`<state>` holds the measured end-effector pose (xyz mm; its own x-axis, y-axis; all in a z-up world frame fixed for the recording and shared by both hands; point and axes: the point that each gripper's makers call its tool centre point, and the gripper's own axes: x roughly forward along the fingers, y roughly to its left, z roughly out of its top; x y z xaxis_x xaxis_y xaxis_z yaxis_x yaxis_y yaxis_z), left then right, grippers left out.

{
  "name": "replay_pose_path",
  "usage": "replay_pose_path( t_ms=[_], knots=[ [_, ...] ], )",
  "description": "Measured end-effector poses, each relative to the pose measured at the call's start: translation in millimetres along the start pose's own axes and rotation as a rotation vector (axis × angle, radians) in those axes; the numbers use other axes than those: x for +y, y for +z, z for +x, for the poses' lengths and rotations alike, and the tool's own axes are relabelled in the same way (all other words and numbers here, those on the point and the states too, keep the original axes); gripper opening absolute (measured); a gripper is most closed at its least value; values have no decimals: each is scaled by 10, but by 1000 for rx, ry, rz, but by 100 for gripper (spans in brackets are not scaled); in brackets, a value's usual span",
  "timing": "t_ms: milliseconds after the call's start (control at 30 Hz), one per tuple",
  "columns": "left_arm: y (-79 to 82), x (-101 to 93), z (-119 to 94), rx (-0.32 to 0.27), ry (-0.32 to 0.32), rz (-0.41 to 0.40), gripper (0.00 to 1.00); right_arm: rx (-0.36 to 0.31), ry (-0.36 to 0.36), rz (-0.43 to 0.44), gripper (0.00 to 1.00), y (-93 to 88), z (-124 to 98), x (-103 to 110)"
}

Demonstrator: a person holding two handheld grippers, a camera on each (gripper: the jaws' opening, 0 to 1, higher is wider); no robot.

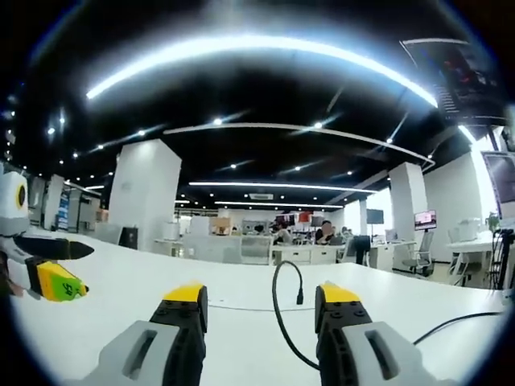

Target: Locate the USB plug end of the data cable currently connected to the USB port on the desk. Grip the plug, withdraw it from the port, and place it onto the desktop.

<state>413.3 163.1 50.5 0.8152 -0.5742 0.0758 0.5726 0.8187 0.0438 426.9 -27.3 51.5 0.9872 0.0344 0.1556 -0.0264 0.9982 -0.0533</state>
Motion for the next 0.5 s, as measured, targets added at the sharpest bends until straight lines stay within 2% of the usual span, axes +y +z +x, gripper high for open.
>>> replay_pose_path(
  t_ms=[100, 267, 500],
  knots=[
    [10, -16, 15, 0, -8, -1, 92, 9, 12, 6, 55, -23, 30, -46],
    [-32, -102, 76, 23, -40, 1, 92, 7, 33, 79, 54, -32, 70, -95],
    [-22, -186, 179, 28, -85, -14, 92, 3, 43, 77, 54, 12, 124, -174]
  ],
)
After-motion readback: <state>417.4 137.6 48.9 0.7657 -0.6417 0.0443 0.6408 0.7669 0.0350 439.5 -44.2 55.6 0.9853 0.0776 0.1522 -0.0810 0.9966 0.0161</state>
